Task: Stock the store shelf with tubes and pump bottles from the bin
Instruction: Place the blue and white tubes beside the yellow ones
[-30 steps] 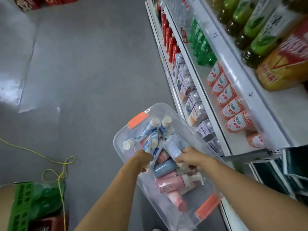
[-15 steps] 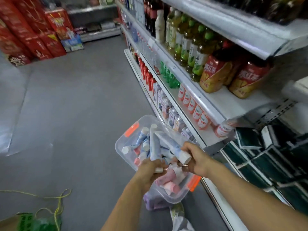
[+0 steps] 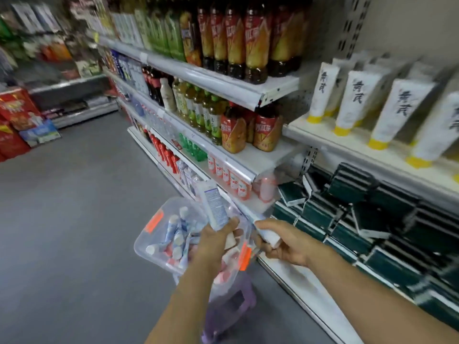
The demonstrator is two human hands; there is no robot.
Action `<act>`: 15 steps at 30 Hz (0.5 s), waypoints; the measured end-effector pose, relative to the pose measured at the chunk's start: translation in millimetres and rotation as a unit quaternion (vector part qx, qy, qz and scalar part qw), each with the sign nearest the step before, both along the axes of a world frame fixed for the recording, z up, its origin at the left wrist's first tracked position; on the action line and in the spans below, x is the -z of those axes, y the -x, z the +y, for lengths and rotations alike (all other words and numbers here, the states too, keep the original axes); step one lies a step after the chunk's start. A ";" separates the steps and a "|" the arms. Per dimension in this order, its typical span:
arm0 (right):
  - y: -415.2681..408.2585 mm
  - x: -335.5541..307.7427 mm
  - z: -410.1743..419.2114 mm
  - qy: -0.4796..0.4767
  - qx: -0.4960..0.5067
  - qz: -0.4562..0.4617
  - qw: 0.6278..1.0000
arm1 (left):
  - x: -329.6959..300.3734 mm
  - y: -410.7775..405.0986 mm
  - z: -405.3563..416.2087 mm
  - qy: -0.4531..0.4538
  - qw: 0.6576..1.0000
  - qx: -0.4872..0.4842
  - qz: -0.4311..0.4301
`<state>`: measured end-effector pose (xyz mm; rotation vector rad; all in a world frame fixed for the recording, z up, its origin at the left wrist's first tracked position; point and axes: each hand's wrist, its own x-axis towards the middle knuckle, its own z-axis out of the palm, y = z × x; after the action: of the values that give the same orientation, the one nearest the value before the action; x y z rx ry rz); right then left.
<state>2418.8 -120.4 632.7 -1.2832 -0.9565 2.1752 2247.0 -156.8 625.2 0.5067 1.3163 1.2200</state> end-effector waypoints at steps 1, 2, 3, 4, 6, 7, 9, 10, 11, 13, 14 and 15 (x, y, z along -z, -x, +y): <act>-14.0 -4.1 -4.4 0.002 0.018 0.003 1.000 | -5.5 -13.0 1.1 -0.004 1.000 0.015 0.000; -28.5 -7.9 -8.6 0.006 0.037 0.007 0.999 | -10.4 -26.2 2.4 -0.010 0.999 0.030 -0.003; -42.6 -12.4 -13.0 0.009 0.050 0.010 0.999 | -15.7 -39.4 2.8 -0.017 0.999 0.046 -0.011; -56.3 -16.4 -17.6 0.008 0.063 0.011 0.998 | -20.9 -53.1 2.9 -0.026 0.998 0.060 -0.023; -82.4 -24.2 -27.0 -0.002 0.091 0.011 0.996 | -31.1 -78.9 2.0 -0.041 0.995 0.089 -0.026; -95.1 -28.2 -32.2 -0.007 0.106 0.015 0.994 | -36.1 -91.5 0.9 -0.048 0.993 0.104 -0.021; -120.6 -34.8 -41.9 -0.021 0.134 0.025 0.990 | -45.0 -117.5 -1.3 -0.062 0.990 0.128 -0.018; -133.7 -38.6 -47.0 -0.032 0.144 0.023 0.989 | -48.7 -131.4 -2.0 -0.067 0.988 0.136 -0.017; -147.5 -42.3 -52.2 -0.041 0.154 0.015 0.987 | -52.4 -146.0 -3.1 -0.070 0.987 0.144 -0.017; -176.3 -49.9 -63.1 -0.046 0.178 -0.004 0.983 | -57.6 -175.3 -5.9 -0.071 0.985 0.156 -0.020; -191.2 -54.5 -69.0 -0.048 0.190 -0.010 0.980 | -60.5 -190.3 -8.3 -0.072 0.984 0.161 -0.023; -205.8 -59.6 -75.1 -0.056 0.200 -0.016 0.978 | -63.9 -205.7 -11.3 -0.076 0.983 0.168 -0.026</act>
<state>2624.6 -195.5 692.3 -1.3288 -0.7435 1.7736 2452.7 -168.1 689.0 0.7691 1.0476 1.0481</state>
